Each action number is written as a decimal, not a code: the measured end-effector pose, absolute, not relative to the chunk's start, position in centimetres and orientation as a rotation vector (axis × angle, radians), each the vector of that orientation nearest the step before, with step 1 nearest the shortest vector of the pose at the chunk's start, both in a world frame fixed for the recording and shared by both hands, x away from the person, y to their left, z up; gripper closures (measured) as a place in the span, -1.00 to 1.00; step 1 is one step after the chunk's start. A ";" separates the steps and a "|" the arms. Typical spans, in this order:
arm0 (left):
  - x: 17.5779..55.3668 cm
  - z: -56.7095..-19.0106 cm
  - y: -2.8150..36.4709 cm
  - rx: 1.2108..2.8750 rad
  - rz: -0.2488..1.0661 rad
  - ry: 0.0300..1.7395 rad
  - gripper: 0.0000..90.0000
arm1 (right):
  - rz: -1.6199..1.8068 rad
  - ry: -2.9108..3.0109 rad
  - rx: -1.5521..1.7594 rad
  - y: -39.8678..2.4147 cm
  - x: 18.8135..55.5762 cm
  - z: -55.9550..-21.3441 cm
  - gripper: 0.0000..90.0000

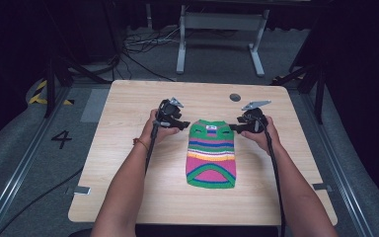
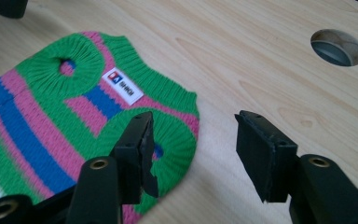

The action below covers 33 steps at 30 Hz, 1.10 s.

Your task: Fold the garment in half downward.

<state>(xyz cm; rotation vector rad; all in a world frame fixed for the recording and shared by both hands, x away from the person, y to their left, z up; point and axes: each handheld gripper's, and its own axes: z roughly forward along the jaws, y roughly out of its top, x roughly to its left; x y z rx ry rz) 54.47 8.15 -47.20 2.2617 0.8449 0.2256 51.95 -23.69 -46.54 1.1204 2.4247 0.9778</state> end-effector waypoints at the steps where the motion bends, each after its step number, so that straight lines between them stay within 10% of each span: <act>1: 54.7 -47.1 7.8 2.241 0.219 0.853 0.02 | 0.977 2.420 1.127 -23.5 52.2 -46.5 0.08; 33: 56.8 -50.3 4.0 2.223 0.172 0.943 0.06 | 0.931 2.435 1.222 -21.2 55.0 -49.7 0.43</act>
